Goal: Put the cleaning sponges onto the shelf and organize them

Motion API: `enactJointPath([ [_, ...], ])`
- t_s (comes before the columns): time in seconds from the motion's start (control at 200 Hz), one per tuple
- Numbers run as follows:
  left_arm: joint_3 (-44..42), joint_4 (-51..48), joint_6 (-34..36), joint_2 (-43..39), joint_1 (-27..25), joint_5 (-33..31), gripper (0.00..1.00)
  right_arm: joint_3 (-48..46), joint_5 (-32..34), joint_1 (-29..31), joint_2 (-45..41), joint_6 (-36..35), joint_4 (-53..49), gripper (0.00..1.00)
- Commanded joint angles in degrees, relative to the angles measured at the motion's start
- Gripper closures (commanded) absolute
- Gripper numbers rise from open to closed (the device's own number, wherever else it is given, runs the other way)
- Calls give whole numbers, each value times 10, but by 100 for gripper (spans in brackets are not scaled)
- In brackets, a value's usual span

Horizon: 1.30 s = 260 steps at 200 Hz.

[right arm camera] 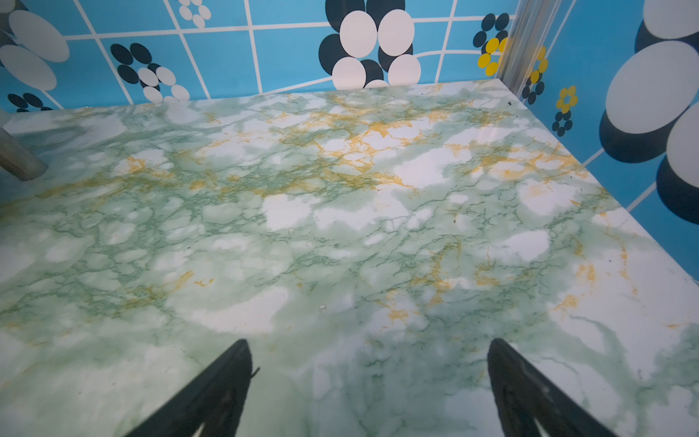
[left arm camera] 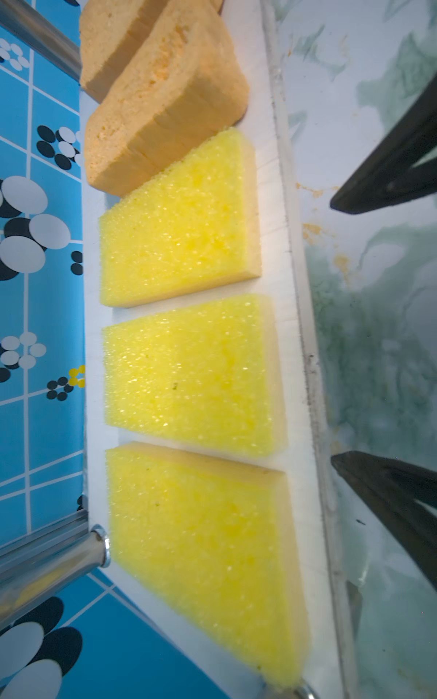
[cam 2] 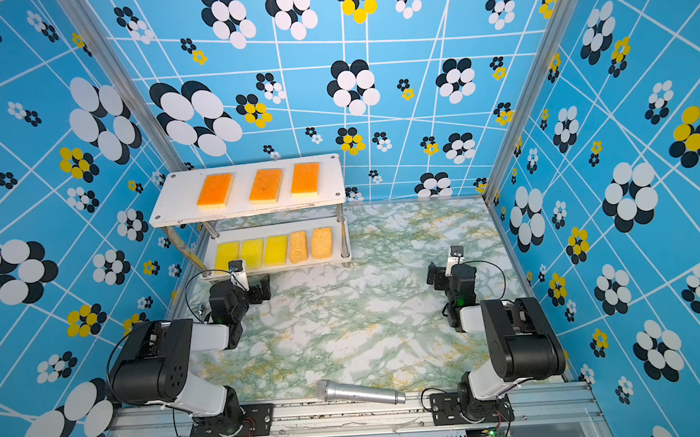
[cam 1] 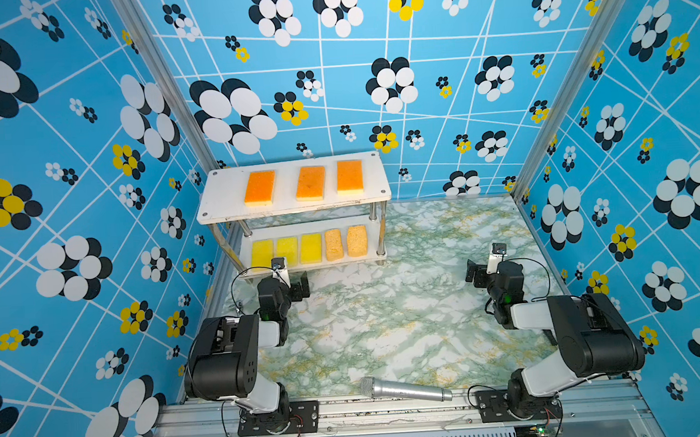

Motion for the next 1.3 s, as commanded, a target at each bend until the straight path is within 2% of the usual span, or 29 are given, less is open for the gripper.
enactJointPath([
  [0.0, 17, -24, 3, -1, -7, -19, 1, 11, 6, -2, 0, -3, 17, 1],
  [0.17, 16, -17, 5, 1, -8, -21, 1, 11, 6, -2, 0, -3, 17, 1],
  [0.28, 16, -17, 12, 0, -22, -45, 1, 11, 6, -2, 0, -3, 16, 1],
  [1.295, 17, -19, 11, 1, -19, -40, 1, 11, 6, -2, 0, -3, 16, 1],
])
